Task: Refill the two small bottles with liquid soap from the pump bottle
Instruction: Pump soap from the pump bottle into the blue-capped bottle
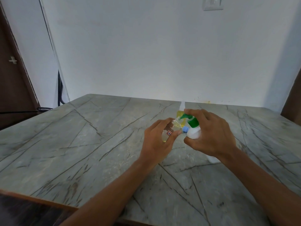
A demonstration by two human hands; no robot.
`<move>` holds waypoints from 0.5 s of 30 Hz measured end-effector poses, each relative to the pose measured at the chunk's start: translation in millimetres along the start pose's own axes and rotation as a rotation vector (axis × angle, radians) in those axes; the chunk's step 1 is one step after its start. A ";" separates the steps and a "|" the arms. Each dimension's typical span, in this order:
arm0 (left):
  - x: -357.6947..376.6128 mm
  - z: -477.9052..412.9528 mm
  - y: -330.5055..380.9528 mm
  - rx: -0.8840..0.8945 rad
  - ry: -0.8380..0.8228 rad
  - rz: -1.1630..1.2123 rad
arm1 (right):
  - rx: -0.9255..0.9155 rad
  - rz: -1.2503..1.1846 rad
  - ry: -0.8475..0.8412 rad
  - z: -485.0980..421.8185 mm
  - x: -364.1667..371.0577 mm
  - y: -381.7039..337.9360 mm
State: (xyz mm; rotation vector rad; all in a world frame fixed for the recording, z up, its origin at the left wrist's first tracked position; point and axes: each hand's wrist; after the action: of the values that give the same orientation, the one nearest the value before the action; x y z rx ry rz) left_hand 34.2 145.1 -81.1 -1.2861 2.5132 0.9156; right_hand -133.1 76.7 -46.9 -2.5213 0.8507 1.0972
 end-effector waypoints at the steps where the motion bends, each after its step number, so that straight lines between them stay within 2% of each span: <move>1: -0.2 -0.2 0.2 0.002 0.007 0.003 | 0.001 0.005 0.003 0.7 -0.4 -0.4; 15: -2.0 -2.5 -0.5 -0.020 0.050 0.011 | 0.004 0.031 -0.044 2.1 -2.6 -1.3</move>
State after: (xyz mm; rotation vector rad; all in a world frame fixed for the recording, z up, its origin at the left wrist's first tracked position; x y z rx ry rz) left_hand 36.1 144.7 -78.6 -1.3190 2.5575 0.9244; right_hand -135.0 79.7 -46.4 -2.4790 0.8821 1.1545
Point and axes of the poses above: each hand's wrist, its own z-axis away from the middle knuckle, its own x-axis out of the palm, y = z × x, and after that the axes turned 6 degrees about -y, right-handed
